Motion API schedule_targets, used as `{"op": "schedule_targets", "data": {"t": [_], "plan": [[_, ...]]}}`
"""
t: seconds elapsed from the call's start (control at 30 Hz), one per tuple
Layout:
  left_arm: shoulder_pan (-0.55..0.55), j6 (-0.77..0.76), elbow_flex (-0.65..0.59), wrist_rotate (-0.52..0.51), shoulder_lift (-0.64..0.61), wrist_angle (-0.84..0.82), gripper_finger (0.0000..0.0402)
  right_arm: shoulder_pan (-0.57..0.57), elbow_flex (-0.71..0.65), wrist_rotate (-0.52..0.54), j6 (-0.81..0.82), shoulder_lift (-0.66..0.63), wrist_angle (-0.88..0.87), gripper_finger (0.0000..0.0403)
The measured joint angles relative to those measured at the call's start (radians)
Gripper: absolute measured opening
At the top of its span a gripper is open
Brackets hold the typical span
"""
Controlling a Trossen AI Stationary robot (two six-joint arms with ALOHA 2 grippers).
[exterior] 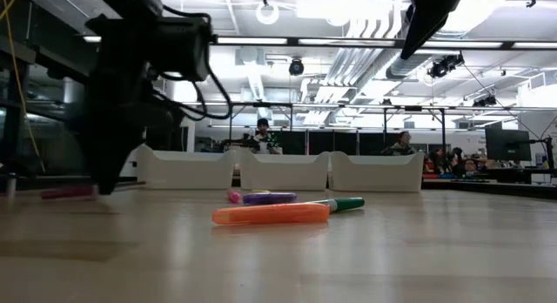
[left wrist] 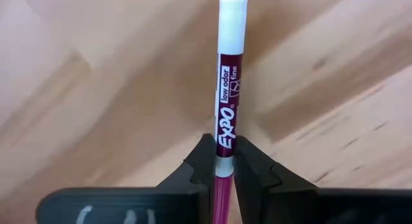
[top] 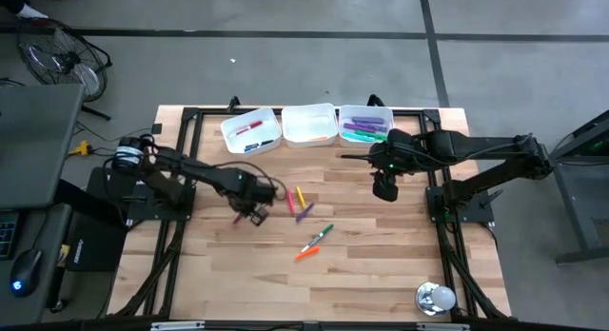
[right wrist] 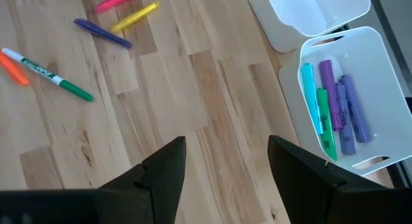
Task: Pick & Place Markers
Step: Put the pink marker pen into the left white bin
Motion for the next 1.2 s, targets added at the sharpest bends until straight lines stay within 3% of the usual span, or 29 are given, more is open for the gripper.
{"op": "schedule_targets", "data": {"t": [0.2,0.37,0.63,0.87,1.2], "plan": [[0.107,0.137,0.095,-0.002,-0.015,-0.047,0.0027,-0.001,0.0,0.004,0.0,0.0,0.004,0.0209],[0.22,0.286,0.234,-0.064,-0.015,-0.158,0.0027,-0.003,0.0,0.005,0.0,0.0,0.007,0.0209],[0.468,0.597,0.425,-0.141,-0.017,-0.244,0.0027,-0.003,0.0,0.031,0.0,0.0,0.035,0.0209],[0.667,0.852,0.455,-0.148,-0.015,-0.247,0.0027,-0.01,0.0,0.057,0.001,0.0,0.042,0.0209],[0.795,1.146,0.455,-0.164,0.108,-0.221,0.0027,-0.073,0.0,0.042,0.012,0.0,0.057,0.0209]]}}
